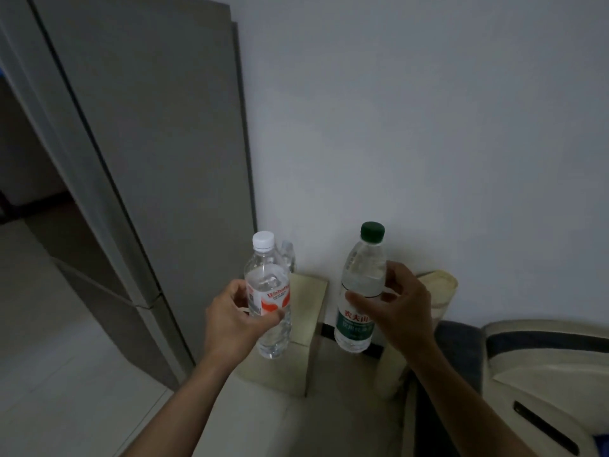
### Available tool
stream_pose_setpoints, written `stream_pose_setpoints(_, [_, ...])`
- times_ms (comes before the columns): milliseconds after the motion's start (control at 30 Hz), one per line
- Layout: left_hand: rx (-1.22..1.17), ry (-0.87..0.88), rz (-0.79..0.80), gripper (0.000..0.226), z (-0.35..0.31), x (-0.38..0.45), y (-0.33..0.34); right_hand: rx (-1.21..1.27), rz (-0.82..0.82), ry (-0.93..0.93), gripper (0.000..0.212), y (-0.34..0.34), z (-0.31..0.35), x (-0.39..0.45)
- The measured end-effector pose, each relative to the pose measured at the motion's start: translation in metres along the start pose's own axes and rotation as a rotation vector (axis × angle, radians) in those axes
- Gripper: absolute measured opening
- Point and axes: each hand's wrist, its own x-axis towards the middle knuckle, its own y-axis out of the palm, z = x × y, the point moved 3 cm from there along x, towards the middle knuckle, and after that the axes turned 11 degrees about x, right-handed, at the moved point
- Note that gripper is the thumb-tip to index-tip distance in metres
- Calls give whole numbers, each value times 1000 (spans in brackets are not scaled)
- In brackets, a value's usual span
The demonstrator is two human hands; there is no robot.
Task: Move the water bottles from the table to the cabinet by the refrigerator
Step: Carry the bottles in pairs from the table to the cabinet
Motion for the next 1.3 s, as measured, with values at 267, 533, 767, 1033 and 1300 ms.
stream_pose_setpoints(267, [-31,-12,2,47,0,101,52,-1,7,38,62,-2,-46,101])
stream_pose_setpoints(533, [-120,-5,86,53,27,208,106,-121,16,59,59,28,-99,192])
stream_pose_setpoints(767, [-192,-3,44,54,53,322,138,-203,-35,165,59,64,-139,280])
stream_pose_setpoints(1033, [-158,-86,27,56,92,382,150,-215,25,255,51,101,-187,338])
stream_pose_setpoints(1300, [-48,-151,-7,51,106,410,169,-157,160,192,51,115,-236,387])
